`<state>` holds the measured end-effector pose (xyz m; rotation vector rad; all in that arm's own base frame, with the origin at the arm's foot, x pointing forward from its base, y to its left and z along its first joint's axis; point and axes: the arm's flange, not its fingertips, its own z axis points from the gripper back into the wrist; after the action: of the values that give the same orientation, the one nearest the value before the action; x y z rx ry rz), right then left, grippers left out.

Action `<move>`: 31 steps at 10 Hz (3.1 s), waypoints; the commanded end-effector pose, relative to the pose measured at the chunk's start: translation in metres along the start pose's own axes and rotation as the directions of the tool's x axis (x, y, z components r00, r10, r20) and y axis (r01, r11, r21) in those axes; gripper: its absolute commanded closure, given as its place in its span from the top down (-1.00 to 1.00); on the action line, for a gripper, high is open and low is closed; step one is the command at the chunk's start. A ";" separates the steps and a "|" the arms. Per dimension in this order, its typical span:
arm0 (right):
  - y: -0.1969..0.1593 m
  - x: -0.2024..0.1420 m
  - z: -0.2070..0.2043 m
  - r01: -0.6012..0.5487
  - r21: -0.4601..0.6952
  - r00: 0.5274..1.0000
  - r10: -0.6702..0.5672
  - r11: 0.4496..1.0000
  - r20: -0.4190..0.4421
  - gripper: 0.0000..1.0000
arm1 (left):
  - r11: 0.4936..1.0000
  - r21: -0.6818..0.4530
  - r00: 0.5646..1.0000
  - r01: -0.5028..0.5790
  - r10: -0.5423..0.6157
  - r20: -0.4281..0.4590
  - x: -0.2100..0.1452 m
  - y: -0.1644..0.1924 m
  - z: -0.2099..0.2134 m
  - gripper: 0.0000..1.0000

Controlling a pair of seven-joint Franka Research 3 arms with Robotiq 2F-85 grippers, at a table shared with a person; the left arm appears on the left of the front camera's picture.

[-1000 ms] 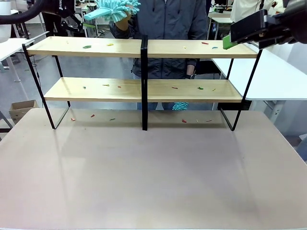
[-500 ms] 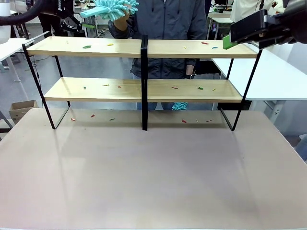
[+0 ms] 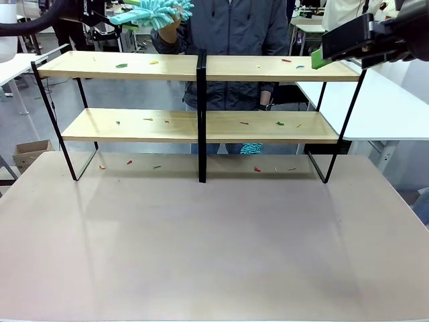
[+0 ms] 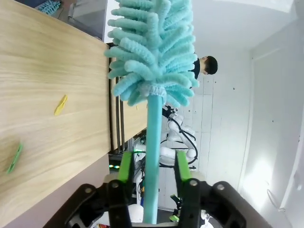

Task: Clean the shelves.
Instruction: Pick up the Duster when the human hands it over, then clean a randomly selected level of the Shelf with the Duster.

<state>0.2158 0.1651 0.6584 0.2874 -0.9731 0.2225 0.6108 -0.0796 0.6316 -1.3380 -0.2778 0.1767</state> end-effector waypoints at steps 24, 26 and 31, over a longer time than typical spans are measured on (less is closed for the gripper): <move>0.000 0.000 0.000 0.001 -0.006 1.000 -0.001 1.000 -0.004 1.00 | 0.773 0.006 0.738 0.635 -0.609 0.290 -0.288 0.019 0.405 -1.00; 0.000 0.000 0.000 0.001 -0.006 1.000 -0.001 1.000 -0.004 1.00 | 0.773 0.006 0.738 0.635 -0.609 0.290 -0.288 0.019 0.405 -1.00; 0.000 0.000 0.000 0.001 -0.006 1.000 -0.001 1.000 -0.004 1.00 | 0.678 -0.160 0.496 0.717 -0.658 -0.567 -0.318 0.005 0.259 -0.74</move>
<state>0.2155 0.1653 0.6587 0.2886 -0.9731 0.2236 0.2230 0.0851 0.6585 -1.1493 -0.4403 -0.6332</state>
